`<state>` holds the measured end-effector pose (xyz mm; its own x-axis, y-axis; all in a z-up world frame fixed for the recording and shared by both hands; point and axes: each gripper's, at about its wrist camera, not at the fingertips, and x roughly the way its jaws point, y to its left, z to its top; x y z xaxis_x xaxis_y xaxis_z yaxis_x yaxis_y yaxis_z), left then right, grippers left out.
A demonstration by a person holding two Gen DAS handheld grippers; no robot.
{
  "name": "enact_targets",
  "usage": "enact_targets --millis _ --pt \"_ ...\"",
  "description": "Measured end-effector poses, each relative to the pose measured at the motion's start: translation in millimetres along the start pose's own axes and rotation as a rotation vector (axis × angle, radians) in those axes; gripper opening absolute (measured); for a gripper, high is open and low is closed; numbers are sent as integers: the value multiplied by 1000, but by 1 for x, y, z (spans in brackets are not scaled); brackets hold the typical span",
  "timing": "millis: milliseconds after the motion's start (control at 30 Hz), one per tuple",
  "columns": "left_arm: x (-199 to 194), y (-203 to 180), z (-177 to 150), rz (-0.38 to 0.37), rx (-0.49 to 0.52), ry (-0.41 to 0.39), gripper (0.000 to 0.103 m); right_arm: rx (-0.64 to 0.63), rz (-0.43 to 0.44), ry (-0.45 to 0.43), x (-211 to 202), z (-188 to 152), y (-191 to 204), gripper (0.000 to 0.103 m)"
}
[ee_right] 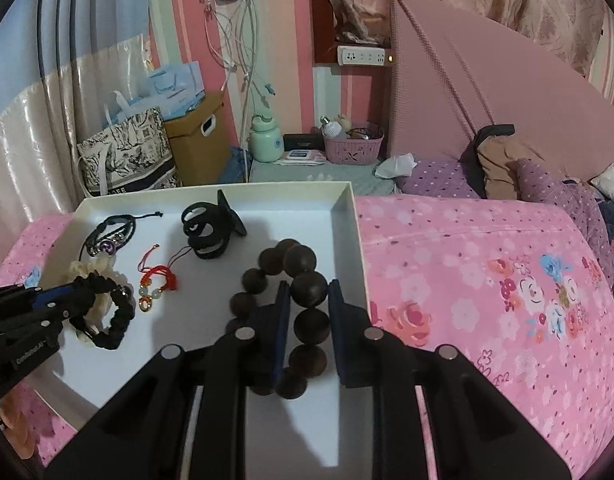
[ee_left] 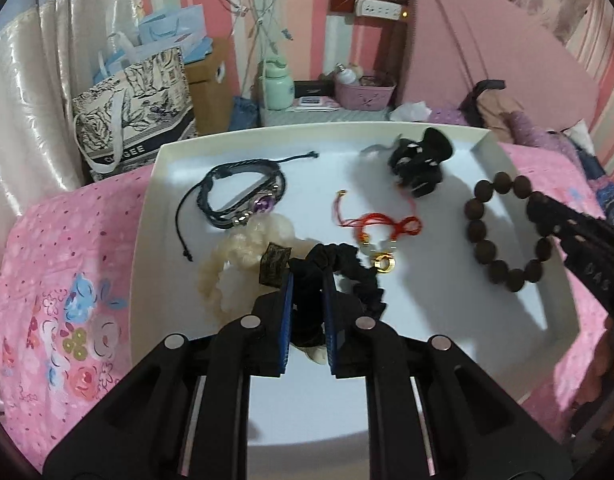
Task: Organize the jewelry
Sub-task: 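Carry the scrunchie and wooden bracelet up and over into the white tray, then open both grippers in the tray and withdraw them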
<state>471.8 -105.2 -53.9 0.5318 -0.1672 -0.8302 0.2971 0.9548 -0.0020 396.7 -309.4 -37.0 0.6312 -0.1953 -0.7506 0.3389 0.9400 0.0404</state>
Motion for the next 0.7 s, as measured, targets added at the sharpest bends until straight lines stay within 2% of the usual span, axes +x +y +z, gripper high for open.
enact_targets --millis 500,700 --pt "11 -4 -2 63 21 -6 16 -40 -50 74 39 -7 13 20" --pt "12 -5 -3 57 20 -1 28 -52 -61 80 38 -9 14 23"
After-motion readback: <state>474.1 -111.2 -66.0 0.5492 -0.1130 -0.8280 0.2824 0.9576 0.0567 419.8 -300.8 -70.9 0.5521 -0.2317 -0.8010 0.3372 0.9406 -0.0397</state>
